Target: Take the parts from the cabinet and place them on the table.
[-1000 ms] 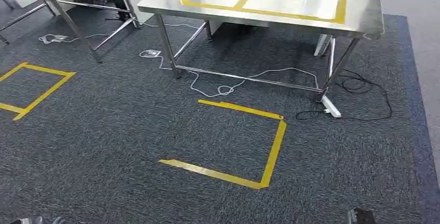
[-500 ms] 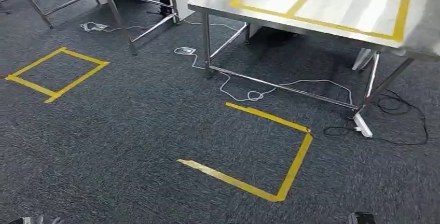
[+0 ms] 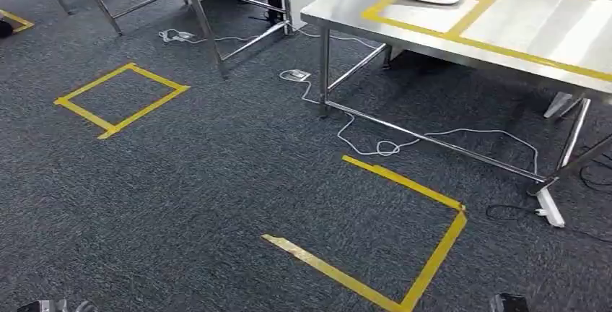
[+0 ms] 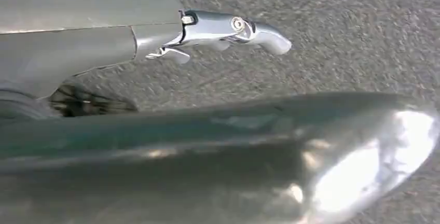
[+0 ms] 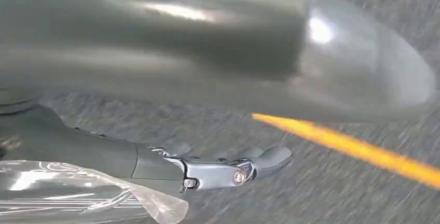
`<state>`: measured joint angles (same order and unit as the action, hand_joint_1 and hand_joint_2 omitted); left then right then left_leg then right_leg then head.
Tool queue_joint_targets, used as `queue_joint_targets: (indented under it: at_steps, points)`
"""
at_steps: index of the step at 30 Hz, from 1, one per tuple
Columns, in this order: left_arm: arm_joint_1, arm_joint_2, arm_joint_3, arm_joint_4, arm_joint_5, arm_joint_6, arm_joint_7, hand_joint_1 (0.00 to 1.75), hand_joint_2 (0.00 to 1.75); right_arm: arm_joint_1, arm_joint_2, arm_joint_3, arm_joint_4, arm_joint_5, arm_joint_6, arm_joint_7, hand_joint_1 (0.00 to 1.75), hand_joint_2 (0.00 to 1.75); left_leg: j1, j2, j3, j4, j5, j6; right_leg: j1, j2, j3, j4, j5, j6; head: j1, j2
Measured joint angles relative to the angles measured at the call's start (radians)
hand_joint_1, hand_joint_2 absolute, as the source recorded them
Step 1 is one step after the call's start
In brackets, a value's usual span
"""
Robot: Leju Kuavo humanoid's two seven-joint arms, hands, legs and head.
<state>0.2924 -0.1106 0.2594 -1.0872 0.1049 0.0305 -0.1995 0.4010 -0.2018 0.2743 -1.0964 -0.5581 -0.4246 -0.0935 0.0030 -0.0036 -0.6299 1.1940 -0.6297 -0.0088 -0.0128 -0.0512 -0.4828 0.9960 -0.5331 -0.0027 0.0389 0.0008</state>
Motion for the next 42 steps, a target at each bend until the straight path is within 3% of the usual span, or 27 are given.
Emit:
queue_joint_targets:
  at_steps: [1,2,3,4,7,9,12,14,16,17,18,20,22,23,24,25,27,28,29,31,32,33,34,38,39,40,42]
  points:
    - [0.001,0.0,0.0,0.0,-0.002,0.002,-0.003,0.0,0.0,0.003,0.0,-0.001,-0.008,0.001,-0.002,0.003,0.0,0.0,-0.004,0.017,0.015,-0.079,0.088,0.007,0.0,-0.01,0.012,-0.001,-0.013,0.003,0.0,0.0]
    - [0.0,0.0,-0.001,0.0,-0.005,0.003,-0.006,0.0,0.0,0.007,0.0,-0.002,-0.013,0.002,-0.005,0.006,0.0,0.0,-0.01,0.058,0.024,-0.142,0.165,0.016,0.001,-0.019,0.017,-0.003,-0.026,0.009,0.001,0.0]
    - [-0.002,0.002,-0.001,0.0,-0.01,0.003,-0.008,0.0,0.0,0.009,0.0,-0.002,-0.019,0.003,-0.008,0.01,0.0,0.0,-0.015,0.077,0.019,-0.154,0.157,0.019,0.008,-0.024,0.034,0.005,-0.04,0.016,-0.001,0.0]
    - [-0.003,0.001,-0.002,0.0,-0.011,0.004,-0.008,0.0,0.0,0.011,-0.001,-0.003,-0.025,0.002,-0.012,0.015,0.0,0.0,-0.014,0.072,0.02,-0.149,0.157,0.021,0.01,-0.034,0.033,0.003,-0.049,0.021,0.0,0.0]
    - [0.0,0.0,-0.002,-0.002,-0.012,0.006,-0.009,0.0,0.0,0.013,-0.002,-0.005,-0.047,0.003,-0.013,0.017,0.0,0.0,-0.01,0.035,0.029,-0.162,0.175,0.039,0.012,-0.062,0.057,-0.011,-0.06,0.037,-0.001,0.0]
    - [-0.002,-0.001,-0.002,-0.006,-0.013,0.006,-0.01,0.0,0.0,0.014,-0.003,-0.003,-0.054,0.004,-0.013,0.016,0.0,0.0,-0.005,0.017,0.033,-0.17,0.176,0.048,0.006,0.016,0.027,0.049,-0.108,0.043,0.003,0.0]
    - [-0.007,0.0,-0.003,-0.006,-0.014,0.006,-0.01,0.0,0.0,0.021,-0.005,-0.004,-0.055,0.003,-0.014,0.018,0.0,0.0,-0.005,-0.018,0.034,-0.169,0.173,0.056,0.002,0.05,-0.117,0.295,-0.204,0.049,0.004,0.0]
    - [-0.005,0.0,-0.003,-0.006,-0.014,0.006,-0.01,0.0,0.0,0.021,-0.006,-0.003,-0.056,0.003,-0.014,0.018,0.0,0.0,-0.005,-0.043,0.037,-0.168,0.171,0.055,0.0,0.05,-0.146,0.295,-0.158,0.051,0.004,0.0]
    - [-0.006,-0.002,-0.003,-0.006,-0.014,0.006,-0.01,0.0,0.0,0.021,-0.008,-0.004,-0.057,0.002,-0.014,0.018,0.0,0.0,-0.003,-0.074,0.046,-0.168,0.167,0.049,-0.003,0.063,-0.092,0.128,-0.034,0.05,0.005,0.0]
    - [-0.006,-0.002,-0.003,-0.006,-0.016,0.005,-0.01,0.0,0.0,0.021,-0.009,-0.004,-0.058,0.002,-0.014,0.019,0.0,0.0,-0.002,-0.084,0.048,-0.168,0.165,0.046,-0.008,0.097,-0.065,0.053,0.007,0.049,0.005,0.0]
    - [-0.008,-0.001,-0.003,-0.006,-0.016,0.005,-0.01,0.0,0.0,0.021,-0.009,-0.003,-0.058,0.002,-0.015,0.021,0.0,0.0,-0.008,-0.096,0.045,-0.164,0.165,0.038,-0.011,0.15,-0.058,0.03,0.0,0.05,0.003,0.0]
    - [-0.01,-0.001,-0.003,-0.006,-0.017,0.005,-0.014,0.0,0.0,0.024,-0.009,-0.002,-0.061,0.0,-0.016,0.024,0.0,0.0,-0.003,-0.117,0.036,-0.164,0.171,0.025,-0.009,0.132,-0.046,0.025,0.004,0.044,0.004,0.0]
    - [-0.003,0.0,-0.003,-0.006,-0.017,0.005,-0.016,0.0,0.0,0.022,-0.01,-0.003,-0.067,-0.001,-0.018,0.024,0.0,0.0,0.001,-0.141,0.028,-0.17,0.184,0.005,-0.007,0.109,-0.048,0.022,0.016,0.026,0.003,0.0]
    - [-0.002,-0.001,-0.003,-0.006,-0.017,0.005,-0.017,0.0,0.0,0.02,-0.01,-0.003,-0.07,-0.002,-0.018,0.024,0.0,0.0,0.003,-0.125,0.026,-0.161,0.173,0.004,-0.013,0.093,-0.05,0.013,0.024,0.015,0.003,0.0]
    - [-0.001,-0.003,-0.005,-0.006,-0.017,0.003,-0.018,0.0,0.0,0.021,-0.011,-0.003,-0.071,-0.002,-0.018,0.024,0.0,0.0,-0.002,-0.067,0.012,-0.13,0.134,-0.001,-0.009,0.081,-0.052,0.009,0.029,0.007,-0.003,0.0]
    - [-0.005,-0.002,-0.006,-0.006,-0.018,0.003,-0.019,0.0,0.0,0.025,-0.011,-0.002,-0.074,-0.003,-0.019,0.024,0.0,0.0,-0.001,-0.035,-0.011,-0.069,0.085,-0.006,-0.006,0.065,-0.057,0.009,0.033,0.002,-0.004,0.0]
    - [-0.011,-0.002,-0.006,-0.006,-0.018,0.003,-0.022,0.0,0.0,0.032,-0.011,-0.002,-0.075,-0.004,-0.02,0.024,0.0,0.0,0.003,-0.008,-0.062,0.087,-0.002,-0.013,-0.001,0.03,-0.07,0.01,0.04,0.0,-0.004,0.0]
    - [-0.01,-0.002,-0.006,-0.006,-0.018,0.003,-0.022,0.0,0.0,0.032,-0.011,-0.002,-0.075,-0.004,-0.021,0.025,0.0,0.0,0.005,-0.006,-0.067,0.127,-0.017,-0.015,0.001,0.015,-0.076,0.01,0.045,0.0,-0.003,0.0]
    - [-0.009,-0.002,-0.006,-0.006,-0.018,0.003,-0.022,0.0,0.0,0.03,-0.011,-0.002,-0.075,-0.004,-0.021,0.025,0.0,0.0,0.008,-0.004,-0.046,0.117,-0.009,-0.016,0.002,0.0,-0.085,0.01,0.05,0.001,-0.005,0.0]
    - [-0.008,-0.002,-0.007,-0.006,-0.018,0.003,-0.022,0.0,0.0,0.03,-0.011,-0.002,-0.076,-0.004,-0.021,0.025,0.0,0.0,0.008,0.007,0.051,-0.02,0.044,-0.014,0.003,-0.023,-0.096,0.01,0.061,0.005,-0.004,0.0]
    - [-0.009,-0.002,-0.007,-0.006,-0.018,0.003,-0.022,0.0,0.0,0.03,-0.011,-0.002,-0.078,-0.004,-0.021,0.026,0.0,0.0,0.007,0.027,0.121,-0.122,0.071,-0.011,0.003,-0.034,-0.1,0.01,0.066,0.008,-0.005,0.0]
    - [-0.012,-0.002,-0.007,-0.006,-0.018,0.003,-0.023,0.0,0.0,0.031,-0.011,-0.002,-0.082,-0.005,-0.022,0.028,0.0,0.0,0.005,0.081,0.181,-0.197,0.075,-0.006,0.004,-0.043,-0.098,0.012,0.07,0.013,-0.005,0.0]
    - [-0.017,-0.002,-0.007,-0.007,-0.018,0.002,-0.023,0.0,0.0,0.034,-0.011,-0.002,-0.085,-0.005,-0.023,0.028,0.0,0.0,-0.001,0.078,0.178,-0.21,0.079,0.0,0.01,-0.055,-0.1,0.017,0.072,0.017,-0.002,0.0]
    - [-0.007,0.0,-0.005,-0.007,-0.019,0.002,-0.025,0.0,0.0,0.031,-0.014,0.001,-0.094,-0.008,-0.024,0.03,0.0,0.0,-0.009,0.041,0.156,-0.218,0.114,0.032,-0.001,-0.083,-0.1,0.011,0.093,0.045,-0.002,0.0]
    - [-0.007,-0.002,-0.005,-0.007,-0.019,0.002,-0.025,0.0,0.0,0.03,-0.015,0.002,-0.094,-0.008,-0.024,0.03,0.0,0.0,-0.007,0.036,0.146,-0.218,0.124,0.038,-0.006,-0.032,-0.109,0.027,0.059,0.053,0.002,0.0]
    - [-0.009,-0.002,-0.005,-0.007,-0.019,0.002,-0.025,0.0,0.0,0.032,-0.015,0.004,-0.095,-0.008,-0.024,0.029,0.0,0.0,-0.006,0.028,0.132,-0.218,0.133,0.047,-0.007,0.013,-0.13,0.077,-0.001,0.053,0.002,0.0]
    - [-0.013,-0.002,-0.005,-0.007,-0.019,0.002,-0.025,0.0,0.0,0.039,-0.019,0.004,-0.095,-0.008,-0.025,0.03,0.0,0.0,-0.009,0.006,0.104,-0.216,0.154,0.051,-0.005,0.045,-0.171,0.232,-0.105,0.051,0.003,0.0]
